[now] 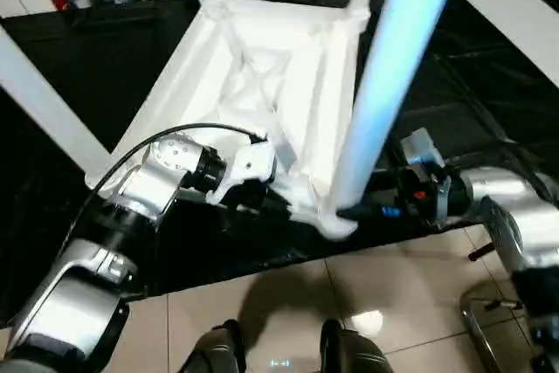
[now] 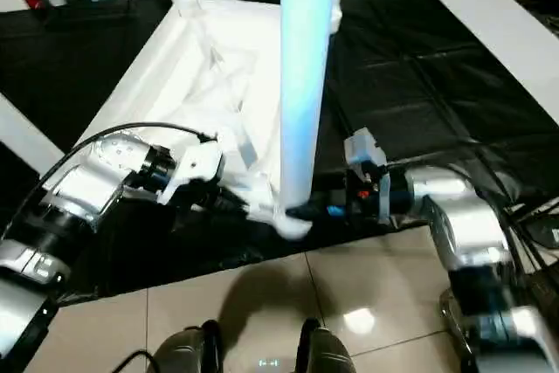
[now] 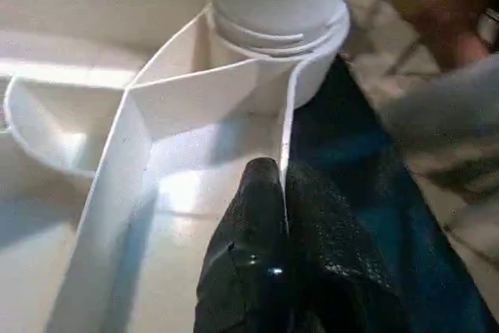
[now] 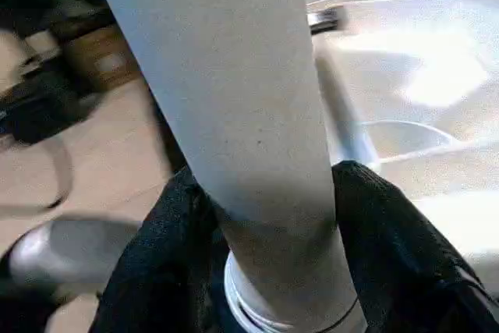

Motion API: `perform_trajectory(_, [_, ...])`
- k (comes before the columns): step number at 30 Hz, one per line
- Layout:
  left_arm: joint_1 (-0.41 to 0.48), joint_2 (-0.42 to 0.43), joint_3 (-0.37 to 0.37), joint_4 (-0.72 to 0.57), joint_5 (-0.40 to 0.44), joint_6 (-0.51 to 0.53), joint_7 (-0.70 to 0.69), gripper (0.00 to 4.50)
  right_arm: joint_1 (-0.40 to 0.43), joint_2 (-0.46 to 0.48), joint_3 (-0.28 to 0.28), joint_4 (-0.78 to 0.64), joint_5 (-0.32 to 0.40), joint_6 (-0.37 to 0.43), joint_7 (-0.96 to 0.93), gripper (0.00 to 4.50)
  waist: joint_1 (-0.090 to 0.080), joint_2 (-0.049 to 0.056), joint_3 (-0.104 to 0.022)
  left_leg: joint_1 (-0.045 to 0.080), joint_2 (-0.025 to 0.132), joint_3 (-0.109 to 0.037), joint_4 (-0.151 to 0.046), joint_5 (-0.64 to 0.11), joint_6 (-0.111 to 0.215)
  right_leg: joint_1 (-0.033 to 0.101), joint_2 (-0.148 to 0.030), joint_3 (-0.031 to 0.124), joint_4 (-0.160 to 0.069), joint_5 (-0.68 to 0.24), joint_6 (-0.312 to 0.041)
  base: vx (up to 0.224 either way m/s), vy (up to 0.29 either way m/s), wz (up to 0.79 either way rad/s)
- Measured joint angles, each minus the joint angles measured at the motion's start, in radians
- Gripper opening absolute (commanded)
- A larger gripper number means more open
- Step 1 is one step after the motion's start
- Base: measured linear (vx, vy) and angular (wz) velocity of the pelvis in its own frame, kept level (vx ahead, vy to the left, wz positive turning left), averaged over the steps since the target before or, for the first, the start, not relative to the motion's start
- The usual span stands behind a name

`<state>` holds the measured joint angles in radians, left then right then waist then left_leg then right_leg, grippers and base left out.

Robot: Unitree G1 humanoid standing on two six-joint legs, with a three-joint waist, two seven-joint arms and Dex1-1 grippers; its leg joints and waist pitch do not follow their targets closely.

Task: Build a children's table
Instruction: Rotate leg to tighten

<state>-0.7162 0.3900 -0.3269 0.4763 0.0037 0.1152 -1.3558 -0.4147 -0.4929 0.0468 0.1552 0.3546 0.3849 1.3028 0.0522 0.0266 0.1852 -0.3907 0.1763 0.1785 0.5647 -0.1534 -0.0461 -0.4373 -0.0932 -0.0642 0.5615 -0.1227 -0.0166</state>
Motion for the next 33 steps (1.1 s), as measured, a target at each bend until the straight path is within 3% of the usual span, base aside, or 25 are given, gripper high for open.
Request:
perform_trajectory(5, [0.021, -0.06, 0.03, -0.074, 0.028, 0.15, 0.162, 0.0, 0.05, 0.092, -0.084, -0.085, -0.02, 0.072, -0.271, 2.01, -0.039, 0.0, 0.0, 0.003, -0.001, 0.0, -0.001, 0.0, -0.001, -0.001, 0.0, 0.0, -0.002, -0.001, 0.001, 0.0, 0.0, 0.0])
perform_trajectory(8, [0.023, -0.129, 0.065, -0.087, 0.056, 0.232, 0.313, 0.0, 0.063, 0.252, -0.136, -0.139, -0.088, 0.093, -0.547, 2.01, -0.063, 0.0, 0.0, 0.005, -0.001, -0.002, -0.003, 0.0, -0.001, -0.002, 0.001, -0.002, -0.002, -0.001, 0.002, 0.0, 0.0, 0.0])
perform_trajectory(12, [0.0, -0.184, 0.076, -0.049, 0.08, 0.233, 0.437, 0.0, 0.015, 0.46, -0.188, -0.132, -0.132, 0.114, -0.872, 2.01, -0.089, 0.0, 0.0, 0.002, -0.001, -0.009, -0.003, 0.0, -0.001, -0.007, 0.001, -0.008, -0.006, -0.002, 0.003, 0.0, 0.0, 0.0])
perform_trajectory(14, [-0.007, -0.182, 0.077, -0.034, 0.087, 0.215, 0.447, 0.0, 0.002, 0.489, -0.174, -0.124, -0.155, 0.101, -0.939, 2.01, -0.098, 0.001, 0.0, 0.002, -0.001, -0.014, -0.006, 0.0, -0.001, -0.006, 0.001, -0.015, -0.015, -0.002, 0.003, 0.0, 0.0, 0.0])
perform_trajectory(15, [-0.007, -0.178, 0.076, -0.028, 0.089, 0.202, 0.447, 0.0, 0.001, 0.492, -0.161, -0.118, -0.16, 0.087, -0.955, 2.57, -0.101, 0.001, 0.0, 0.002, -0.001, -0.016, -0.01, 0.0, -0.001, -0.004, 0.001, -0.02, -0.022, -0.002, 0.003, 0.0, 0.0, 0.0])
perform_trajectory(18, [-0.008, -0.17, 0.072, -0.017, 0.09, 0.176, 0.442, 0.0, -0.001, 0.524, -0.163, -0.109, -0.155, 0.083, -0.984, 2.71, -0.104, 0.002, 0.0, 0.002, -0.001, -0.016, -0.009, 0.0, -0.001, -0.002, 0.0, -0.022, -0.025, -0.002, 0.003, 0.0, 0.0, 0.0])
perform_trajectory(19, [-0.01, -0.164, 0.069, -0.011, 0.09, 0.16, 0.433, 0.0, 0.003, 0.524, -0.162, -0.111, -0.155, 0.084, -0.987, 3.07, -0.103, 0.002, 0.0, 0.002, -0.001, -0.015, -0.009, 0.0, -0.001, -0.002, 0.0, -0.021, -0.025, -0.001, 0.002, 0.0, 0.0, 0.0])
perform_trajectory(21, [-0.017, -0.154, 0.062, 0.002, 0.089, 0.134, 0.411, 0.0, 0.022, 0.508, -0.158, -0.117, -0.157, 0.084, -0.97, 3.16, -0.097, 0.002, 0.0, 0.002, -0.001, -0.014, -0.009, 0.0, -0.001, 0.0, 0.0, -0.02, -0.024, 0.001, -0.001, 0.0, 0.0, 0.0])
perform_trajectory(26, [-0.038, -0.135, 0.041, 0.052, 0.086, 0.045, 0.363, 0.0, 0.105, 0.365, -0.124, -0.156, -0.151, 0.051, -0.828, 3.58, -0.069, 0.003, -0.001, 0.004, -0.001, -0.009, -0.009, 0.0, -0.001, 0.0, 0.001, -0.012, -0.018, 0.011, -0.01, 0.0, 0.0, 0.0])
perform_trajectory(30, [-0.049, -0.112, 0.048, 0.108, 0.075, -0.04, 0.352, 0.0, 0.211, 0.261, -0.164, -0.263, -0.06, 0.069, -0.685, 3.96, -0.049, 0.007, -0.003, 0.004, -0.001, -0.009, -0.009, 0.0, -0.001, -0.001, 0.002, -0.01, -0.015, 0.015, -0.013, 0.0, 0.0, 0.0])
perform_trajectory(32, [-0.048, -0.099, 0.065, 0.118, 0.063, -0.045, 0.335, 0.0, 0.236, 0.241, -0.189, -0.321, -0.026, 0.079, -0.651, 4.03, -0.052, 0.009, -0.004, 0.004, 0.0, -0.008, -0.008, 0.0, 0.0, -0.002, 0.002, -0.01, -0.014, 0.015, -0.014, 0.0, 0.0, 0.0])
perform_trajectory(33, [-0.043, -0.102, 0.076, 0.116, 0.049, -0.03, 0.332, 0.43, 0.251, 0.234, -0.19, -0.355, -0.02, 0.084, -0.65, 4.13, -0.052, 0.01, -0.005, 0.004, 0.0, -0.008, -0.008, 0.0, 0.0, -0.003, 0.002, -0.01, -0.014, 0.015, -0.014, 0.0, 0.0, 0.0])
